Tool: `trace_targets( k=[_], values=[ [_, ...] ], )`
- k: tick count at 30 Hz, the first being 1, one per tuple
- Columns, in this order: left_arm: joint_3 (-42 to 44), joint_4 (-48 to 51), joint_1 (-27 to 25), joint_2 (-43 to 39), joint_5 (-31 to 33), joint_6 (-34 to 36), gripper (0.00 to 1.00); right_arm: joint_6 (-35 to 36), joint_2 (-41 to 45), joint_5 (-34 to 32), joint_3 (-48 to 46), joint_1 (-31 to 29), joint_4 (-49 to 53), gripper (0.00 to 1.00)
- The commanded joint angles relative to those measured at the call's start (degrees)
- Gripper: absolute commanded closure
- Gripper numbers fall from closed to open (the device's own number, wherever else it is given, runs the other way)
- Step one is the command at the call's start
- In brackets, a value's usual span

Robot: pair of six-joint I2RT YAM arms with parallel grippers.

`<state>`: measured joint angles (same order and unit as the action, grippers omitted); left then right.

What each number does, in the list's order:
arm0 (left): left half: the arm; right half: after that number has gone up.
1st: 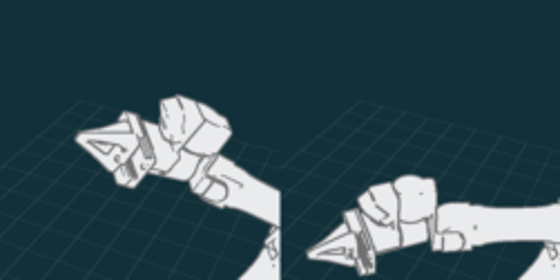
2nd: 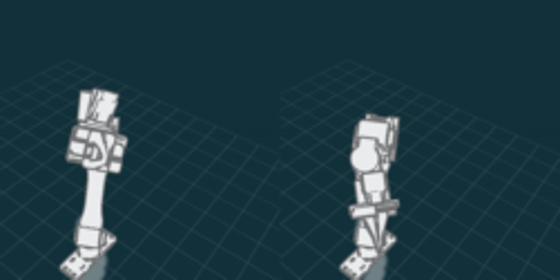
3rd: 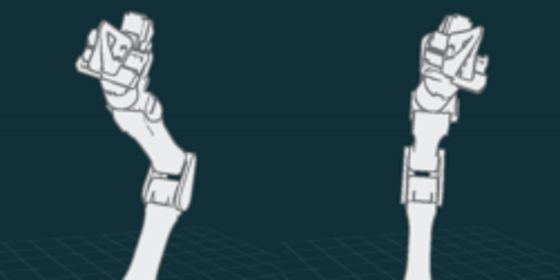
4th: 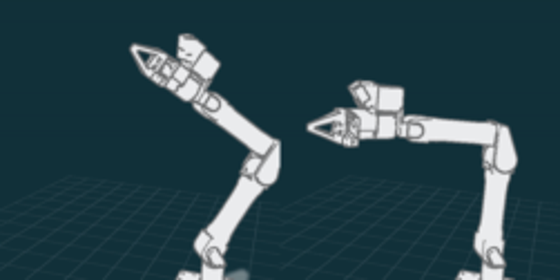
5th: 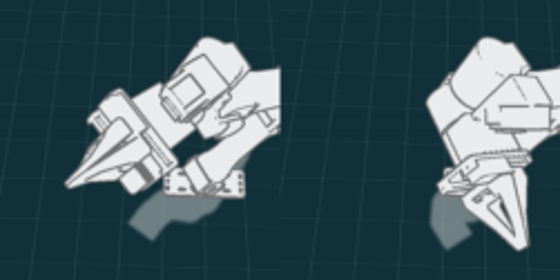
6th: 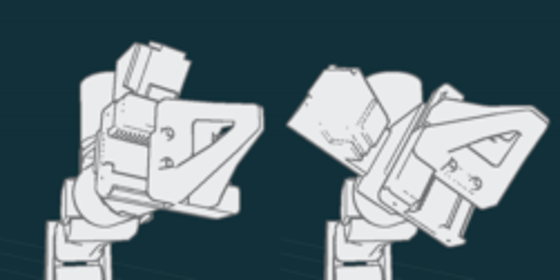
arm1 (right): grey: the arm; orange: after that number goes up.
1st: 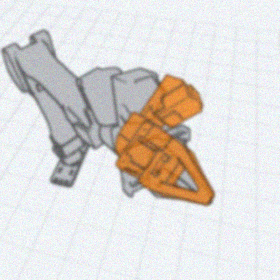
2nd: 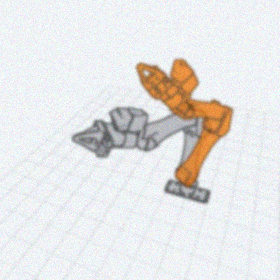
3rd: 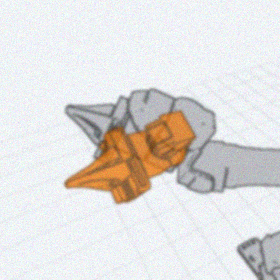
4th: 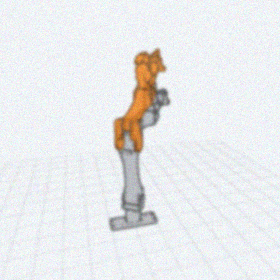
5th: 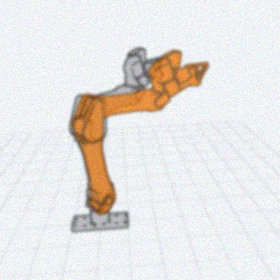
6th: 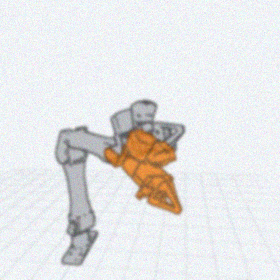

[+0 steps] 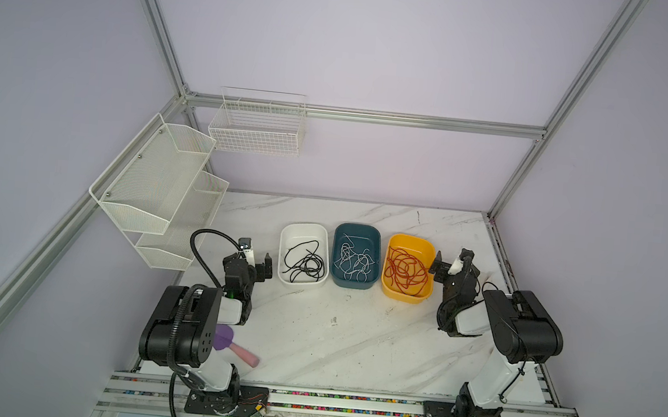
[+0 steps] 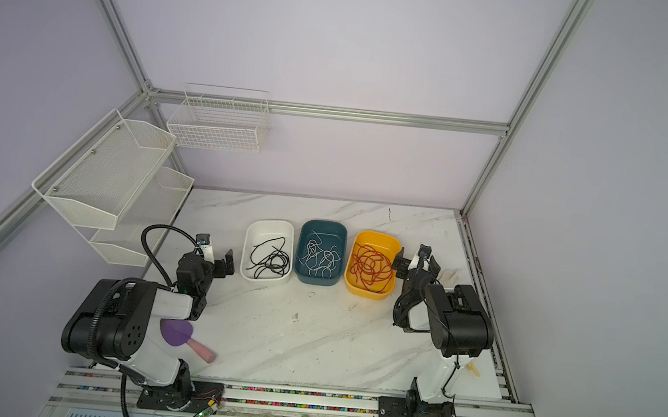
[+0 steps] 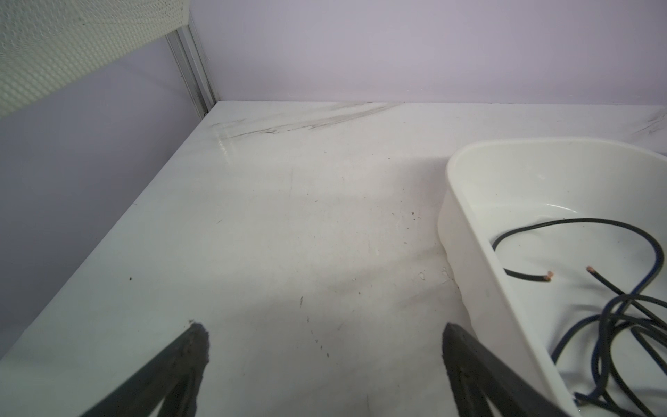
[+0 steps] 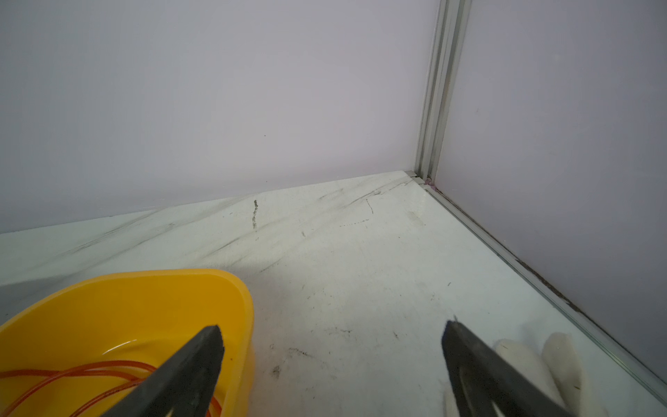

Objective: Untangle the cables

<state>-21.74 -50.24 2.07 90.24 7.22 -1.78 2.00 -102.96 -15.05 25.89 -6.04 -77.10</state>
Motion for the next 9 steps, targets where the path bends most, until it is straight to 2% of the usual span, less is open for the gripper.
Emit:
trace_targets(
  k=[1,9],
  values=[
    [0.03,-3.64,-0.35,-0.5,-0.37,1.43,0.0,-0.04,0.75,0.62,0.42,-0.05,-1.02,0.02],
    [0.03,-3.64,-0.38,-0.5,-0.37,1.42,0.0,0.04,0.99,1.13,0.49,0.07,-0.84,0.02]
  ],
)
